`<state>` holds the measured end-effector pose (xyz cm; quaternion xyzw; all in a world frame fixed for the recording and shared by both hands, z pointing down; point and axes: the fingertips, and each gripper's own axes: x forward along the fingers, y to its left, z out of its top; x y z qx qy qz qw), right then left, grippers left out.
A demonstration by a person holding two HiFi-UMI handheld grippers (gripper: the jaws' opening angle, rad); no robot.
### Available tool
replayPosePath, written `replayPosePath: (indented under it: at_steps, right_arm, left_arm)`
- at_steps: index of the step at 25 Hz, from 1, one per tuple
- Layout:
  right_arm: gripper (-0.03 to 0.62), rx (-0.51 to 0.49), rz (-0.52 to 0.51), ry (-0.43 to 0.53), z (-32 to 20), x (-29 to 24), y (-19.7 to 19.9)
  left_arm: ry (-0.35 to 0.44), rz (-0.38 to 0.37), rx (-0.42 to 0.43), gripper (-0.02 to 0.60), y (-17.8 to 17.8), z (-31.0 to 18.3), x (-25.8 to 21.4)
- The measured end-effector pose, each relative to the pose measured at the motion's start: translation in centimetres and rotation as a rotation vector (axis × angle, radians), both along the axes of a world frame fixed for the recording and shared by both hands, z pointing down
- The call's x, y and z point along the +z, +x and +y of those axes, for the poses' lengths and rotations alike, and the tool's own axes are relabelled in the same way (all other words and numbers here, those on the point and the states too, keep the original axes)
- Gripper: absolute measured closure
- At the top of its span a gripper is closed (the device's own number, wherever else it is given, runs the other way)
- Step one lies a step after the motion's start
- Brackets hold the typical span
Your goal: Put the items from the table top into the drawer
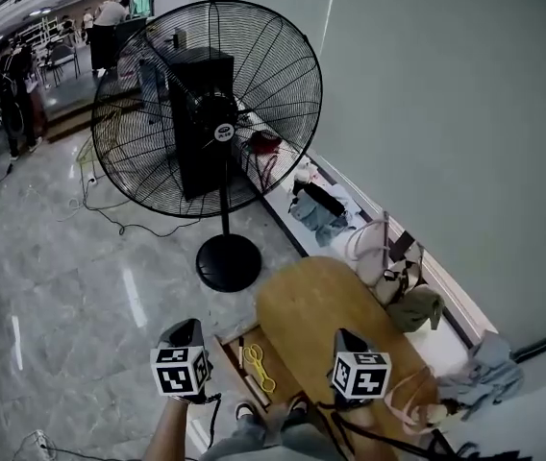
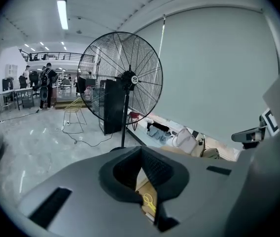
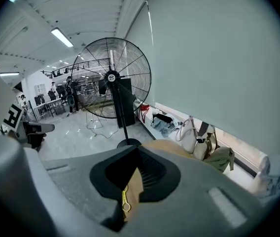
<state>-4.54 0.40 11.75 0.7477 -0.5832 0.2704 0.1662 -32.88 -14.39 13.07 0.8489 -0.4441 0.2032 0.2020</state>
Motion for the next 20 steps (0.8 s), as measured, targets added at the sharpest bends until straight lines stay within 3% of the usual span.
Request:
replayPosePath:
  at_steps: [20]
  right_arm:
    - [0.589,0.05,0.023,0.013,1.3,-1.0,0.2]
  left_arm:
    - [-0.007,0.01,0.016,0.578,0.0,0.7,-0.1]
